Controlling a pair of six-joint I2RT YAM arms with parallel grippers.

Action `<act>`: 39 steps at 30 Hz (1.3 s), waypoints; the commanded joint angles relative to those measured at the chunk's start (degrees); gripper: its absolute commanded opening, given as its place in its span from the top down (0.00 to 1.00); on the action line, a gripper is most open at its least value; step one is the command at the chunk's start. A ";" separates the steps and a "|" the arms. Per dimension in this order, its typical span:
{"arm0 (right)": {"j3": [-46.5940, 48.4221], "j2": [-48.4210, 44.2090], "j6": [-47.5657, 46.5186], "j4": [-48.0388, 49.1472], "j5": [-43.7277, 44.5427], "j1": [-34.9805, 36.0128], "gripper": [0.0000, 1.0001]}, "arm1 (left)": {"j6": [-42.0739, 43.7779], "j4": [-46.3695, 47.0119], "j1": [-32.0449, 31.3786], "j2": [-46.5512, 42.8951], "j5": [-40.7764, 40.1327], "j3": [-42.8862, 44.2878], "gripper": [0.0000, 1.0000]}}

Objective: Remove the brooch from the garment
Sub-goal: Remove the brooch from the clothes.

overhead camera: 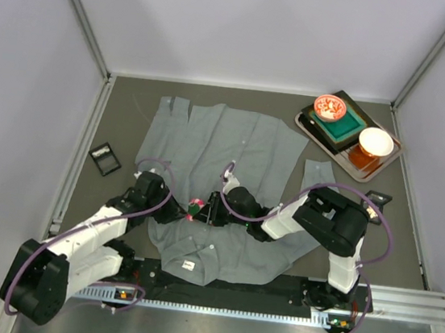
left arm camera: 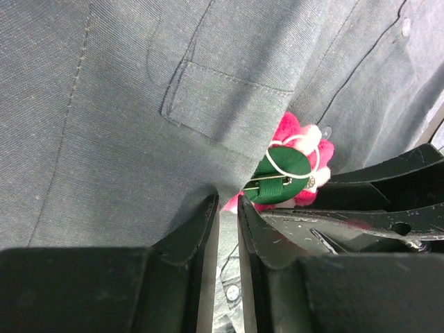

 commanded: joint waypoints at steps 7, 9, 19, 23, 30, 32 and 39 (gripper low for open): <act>0.89 -0.18 5.48 4.25 4.63 0.81 0.61 | 0.02 -5.49 -0.17 -6.33 -3.05 4.44 0.77; 1.41 0.78 8.03 4.87 5.78 1.33 0.60 | -0.07 -6.11 -0.26 -6.86 -3.32 5.05 0.77; 2.64 0.08 12.34 -2.07 17.03 4.59 0.55 | -0.16 -7.35 -0.17 -9.32 -7.45 6.02 0.75; 3.70 0.79 14.44 -4.80 20.11 5.38 0.54 | 0.45 -7.43 -0.09 -9.06 -7.36 6.55 0.75; 5.55 3.16 15.77 -7.43 20.38 5.73 0.61 | 1.33 -8.22 -0.09 -10.20 -7.63 6.81 0.74; 5.90 3.77 16.12 -7.52 20.29 5.73 0.62 | 1.42 -8.40 -0.17 -10.29 -7.89 6.81 0.74; 6.08 4.13 16.74 -8.76 20.38 5.82 0.65 | 1.42 -7.87 -0.17 -9.59 -7.10 6.64 0.74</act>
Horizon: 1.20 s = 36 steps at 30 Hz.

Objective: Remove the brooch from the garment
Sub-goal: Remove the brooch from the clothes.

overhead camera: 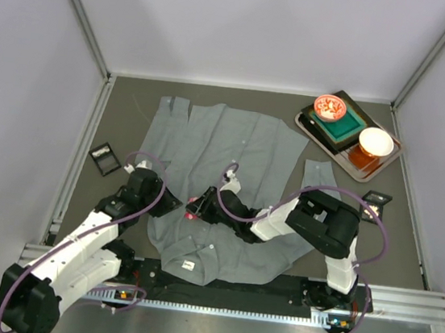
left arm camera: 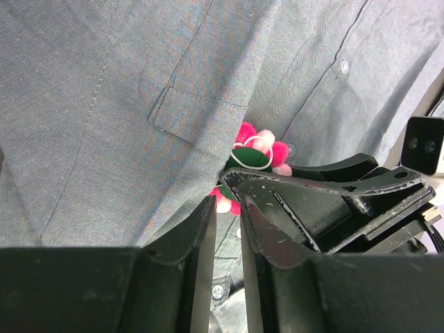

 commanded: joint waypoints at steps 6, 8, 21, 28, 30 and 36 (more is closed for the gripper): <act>-3.33 1.99 -1.10 3.03 0.79 0.62 0.77 | 1.42 0.52 -0.17 1.33 0.22 2.57 0.74; -5.18 2.78 -1.72 6.04 0.36 0.62 0.81 | 1.51 0.70 -0.17 1.94 0.92 2.57 0.73; -10.63 12.09 -8.92 39.53 -7.82 -1.23 1.00 | 1.86 3.33 -0.17 9.15 3.65 1.17 0.73; -8.98 13.41 -16.40 46.48 -12.12 -1.67 1.00 | -1.03 -2.27 -0.08 8.80 1.72 4.76 0.61; -7.83 13.50 -17.71 46.66 -13.09 -1.84 1.00 | -3.74 -4.56 0.18 8.88 0.14 5.47 0.56; -5.28 11.22 -21.66 43.94 -11.87 -2.02 1.00 | -7.54 -8.01 1.94 5.55 -2.15 4.51 0.59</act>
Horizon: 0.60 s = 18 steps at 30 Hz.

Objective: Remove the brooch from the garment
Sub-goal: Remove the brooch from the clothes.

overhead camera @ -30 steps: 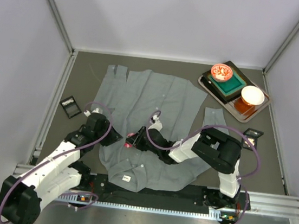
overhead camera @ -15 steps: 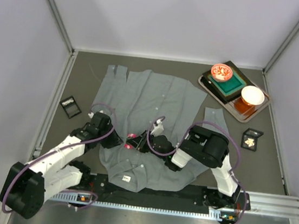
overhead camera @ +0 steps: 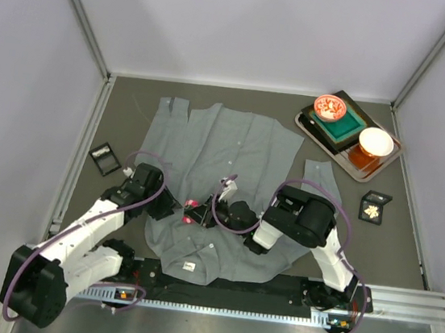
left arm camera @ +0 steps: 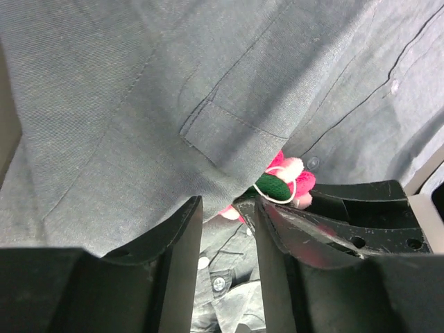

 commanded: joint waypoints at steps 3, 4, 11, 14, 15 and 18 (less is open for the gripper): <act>3.62 -2.91 -7.58 -1.81 -0.72 -0.36 0.97 | -2.10 0.40 1.09 -4.41 -0.75 0.85 0.58; 3.89 -3.87 -8.11 -3.66 -0.63 -0.36 0.92 | -1.74 0.23 1.26 -3.97 0.48 1.29 0.57; 3.45 -16.61 -9.17 -27.29 -2.20 -1.85 0.60 | -1.03 -5.04 2.67 1.13 7.42 6.92 0.45; 3.01 -22.85 -11.88 -37.23 -4.56 -2.99 0.50 | -3.05 -9.95 2.93 3.76 7.17 9.46 0.44; 4.06 -25.13 -13.29 -43.95 -5.28 -3.95 0.50 | -3.15 -12.93 3.02 4.90 7.17 11.39 0.44; 4.68 -28.04 -14.53 -50.85 -6.60 -5.28 0.46 | -2.45 -16.81 3.28 10.35 8.92 15.61 0.48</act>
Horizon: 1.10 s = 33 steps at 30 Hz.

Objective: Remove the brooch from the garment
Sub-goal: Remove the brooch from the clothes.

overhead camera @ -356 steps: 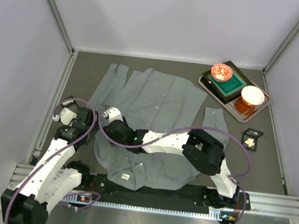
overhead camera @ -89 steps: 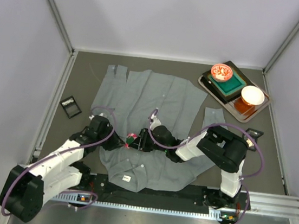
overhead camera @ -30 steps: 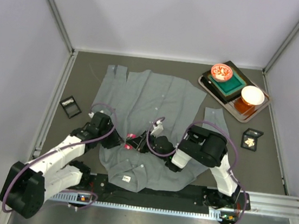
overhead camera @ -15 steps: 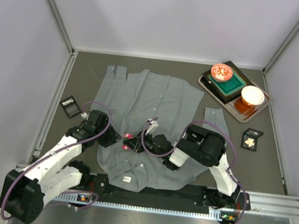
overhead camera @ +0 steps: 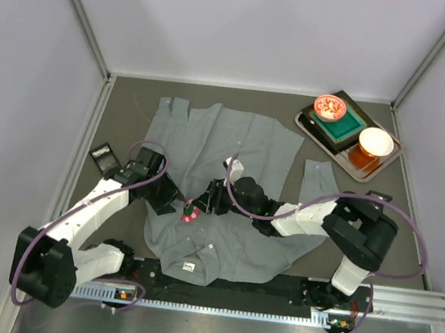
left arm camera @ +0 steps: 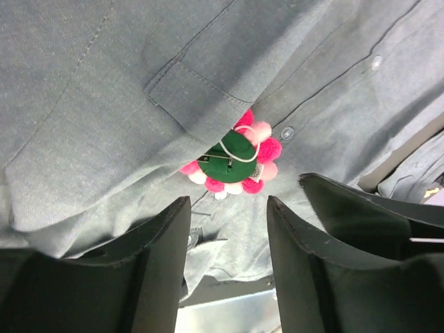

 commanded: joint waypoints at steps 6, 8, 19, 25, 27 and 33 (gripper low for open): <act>11.36 -6.09 -4.96 -33.02 -4.02 -3.17 0.46 | -0.30 -9.91 1.93 8.63 0.90 9.42 0.57; 12.86 -4.52 -4.52 -33.02 -7.00 -3.87 0.46 | -1.35 -9.12 2.29 7.58 1.07 7.93 0.58; 23.67 6.82 -6.98 -35.57 -22.84 -6.77 0.50 | -1.89 -6.74 3.43 4.41 3.53 1.86 0.55; 26.23 10.60 -8.56 -36.45 -23.19 -6.77 0.55 | -1.18 -6.48 3.69 4.32 3.97 1.42 0.54; 26.49 11.31 -8.57 -35.75 -23.45 -6.77 0.57 | -1.01 -6.22 3.87 4.85 3.80 1.24 0.54; 27.46 12.54 -9.00 -34.52 -24.86 -6.77 0.67 | -0.74 -5.16 4.39 7.66 3.89 0.62 0.57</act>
